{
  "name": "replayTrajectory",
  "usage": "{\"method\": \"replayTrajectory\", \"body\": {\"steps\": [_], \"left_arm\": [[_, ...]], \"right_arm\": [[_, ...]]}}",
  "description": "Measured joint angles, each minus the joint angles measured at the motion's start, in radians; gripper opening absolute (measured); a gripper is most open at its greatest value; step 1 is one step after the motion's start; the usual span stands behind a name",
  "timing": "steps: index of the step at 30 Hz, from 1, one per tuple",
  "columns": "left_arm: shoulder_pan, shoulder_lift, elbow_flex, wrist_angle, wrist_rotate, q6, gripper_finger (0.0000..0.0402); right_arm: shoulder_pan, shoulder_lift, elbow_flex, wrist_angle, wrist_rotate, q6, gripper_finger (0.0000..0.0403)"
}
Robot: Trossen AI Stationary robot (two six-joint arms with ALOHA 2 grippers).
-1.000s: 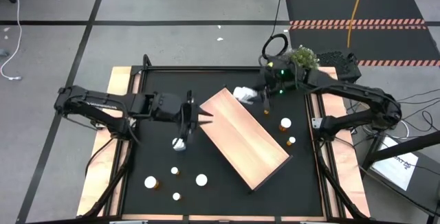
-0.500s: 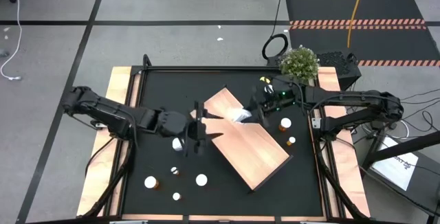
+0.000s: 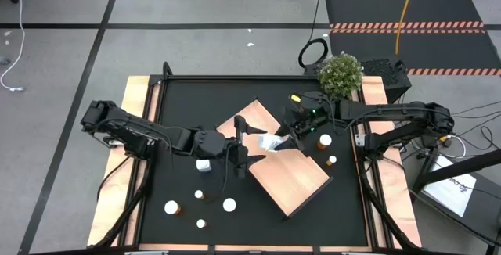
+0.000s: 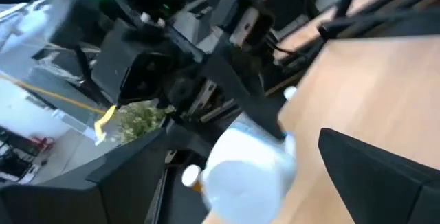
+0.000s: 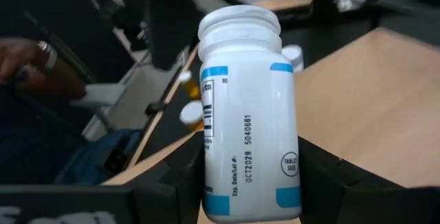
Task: Pick and place medicine bottles onto shelf by color
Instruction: Put the top white pill bottle on the shelf
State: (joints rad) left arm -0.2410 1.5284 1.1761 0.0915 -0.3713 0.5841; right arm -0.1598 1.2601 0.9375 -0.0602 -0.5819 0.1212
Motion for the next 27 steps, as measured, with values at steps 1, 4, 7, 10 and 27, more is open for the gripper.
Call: {"method": "replayTrajectory", "body": {"steps": [1,4,7,10,27], "left_arm": [[0.001,0.000,0.000,-0.012,0.023,0.001,0.0373],[0.005,0.000,0.000,-0.037,0.084,0.006,0.0357],[0.012,0.000,0.000,-0.035,0.092,0.024,0.0339],[0.024,0.007,0.000,-0.033,0.126,0.036,0.0321],[0.059,0.058,0.000,-0.021,0.226,0.144,0.0273]], "right_arm": [[0.003,0.002,0.000,0.000,-0.001,-0.001,0.0167],[0.006,0.007,0.000,0.004,0.000,-0.007,0.0167],[0.013,0.012,0.000,0.008,-0.001,-0.009,0.0167],[0.021,0.019,0.000,0.018,-0.002,-0.009,0.0167],[0.039,0.034,0.000,0.056,-0.059,-0.010,0.0167]]}}
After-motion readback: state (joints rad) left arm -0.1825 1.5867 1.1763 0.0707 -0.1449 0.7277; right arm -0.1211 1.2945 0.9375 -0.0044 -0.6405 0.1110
